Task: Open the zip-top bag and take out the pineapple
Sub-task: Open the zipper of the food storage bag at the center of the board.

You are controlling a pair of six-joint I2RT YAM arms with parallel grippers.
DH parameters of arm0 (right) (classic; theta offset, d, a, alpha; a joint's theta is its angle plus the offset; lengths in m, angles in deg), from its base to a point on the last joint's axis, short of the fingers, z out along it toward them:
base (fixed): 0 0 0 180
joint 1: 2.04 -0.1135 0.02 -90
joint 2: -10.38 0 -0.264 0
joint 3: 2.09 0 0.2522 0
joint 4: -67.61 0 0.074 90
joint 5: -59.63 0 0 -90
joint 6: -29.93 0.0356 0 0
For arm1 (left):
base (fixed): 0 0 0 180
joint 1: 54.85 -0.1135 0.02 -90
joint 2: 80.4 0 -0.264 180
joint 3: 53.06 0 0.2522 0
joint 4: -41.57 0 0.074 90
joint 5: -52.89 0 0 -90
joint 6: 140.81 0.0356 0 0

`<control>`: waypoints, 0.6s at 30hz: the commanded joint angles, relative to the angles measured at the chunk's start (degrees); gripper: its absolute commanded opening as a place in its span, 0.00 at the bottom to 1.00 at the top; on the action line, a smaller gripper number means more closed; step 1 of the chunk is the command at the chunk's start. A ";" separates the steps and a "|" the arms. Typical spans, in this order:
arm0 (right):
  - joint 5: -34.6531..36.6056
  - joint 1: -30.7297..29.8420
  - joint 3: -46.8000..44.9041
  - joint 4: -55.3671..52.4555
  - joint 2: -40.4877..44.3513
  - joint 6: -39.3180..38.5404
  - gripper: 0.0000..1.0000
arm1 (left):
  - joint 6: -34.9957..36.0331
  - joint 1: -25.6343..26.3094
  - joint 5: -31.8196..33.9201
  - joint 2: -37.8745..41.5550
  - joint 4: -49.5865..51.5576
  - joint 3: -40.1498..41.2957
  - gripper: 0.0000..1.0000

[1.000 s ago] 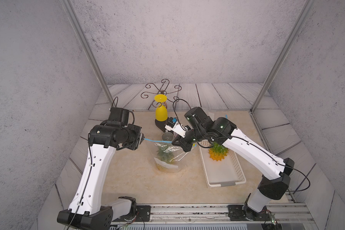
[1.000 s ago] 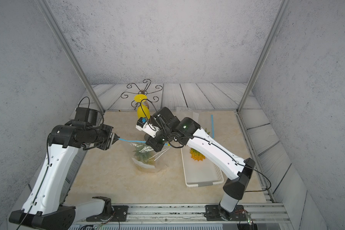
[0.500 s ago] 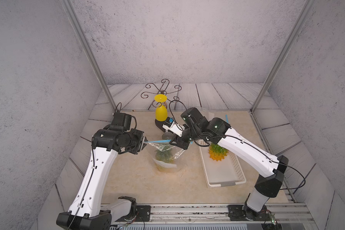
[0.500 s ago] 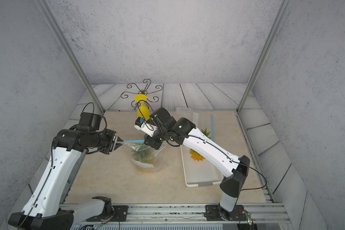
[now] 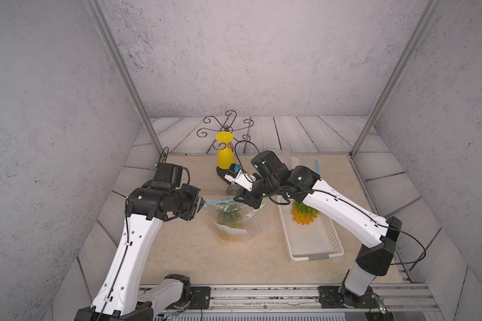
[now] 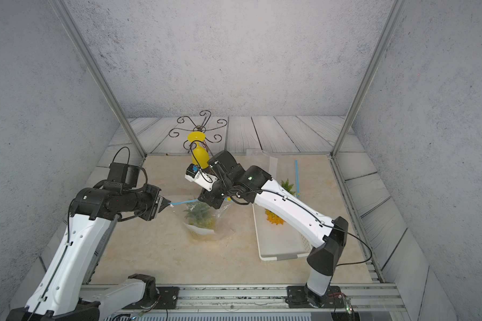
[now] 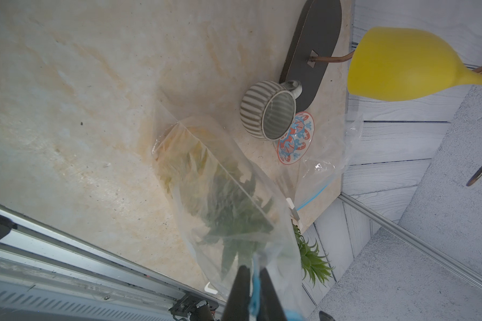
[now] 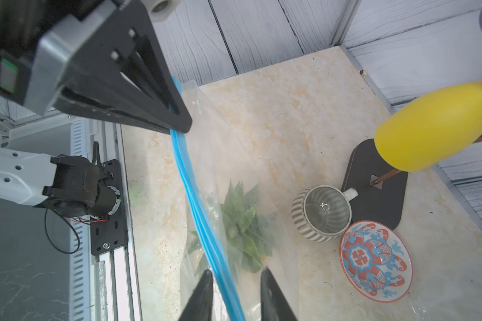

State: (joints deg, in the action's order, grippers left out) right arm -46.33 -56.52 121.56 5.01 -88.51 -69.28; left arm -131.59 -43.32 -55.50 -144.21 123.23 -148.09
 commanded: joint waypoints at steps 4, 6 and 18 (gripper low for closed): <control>-2.08 -0.21 0.47 -2.01 -1.26 0.74 0.20 | 2.55 0.51 1.95 -0.26 1.63 -1.84 0.05; -2.64 -0.27 1.49 -2.84 -1.83 1.61 0.19 | 2.90 0.51 2.21 -0.18 1.78 -1.90 0.03; -6.00 -1.40 7.93 -4.36 -4.79 3.05 0.32 | 5.36 1.74 3.28 0.26 -0.75 -1.87 0.02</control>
State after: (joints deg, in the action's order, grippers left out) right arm -51.23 -56.92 127.70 1.45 -90.93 -66.09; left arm -127.76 -42.14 -53.09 -144.39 122.97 -149.38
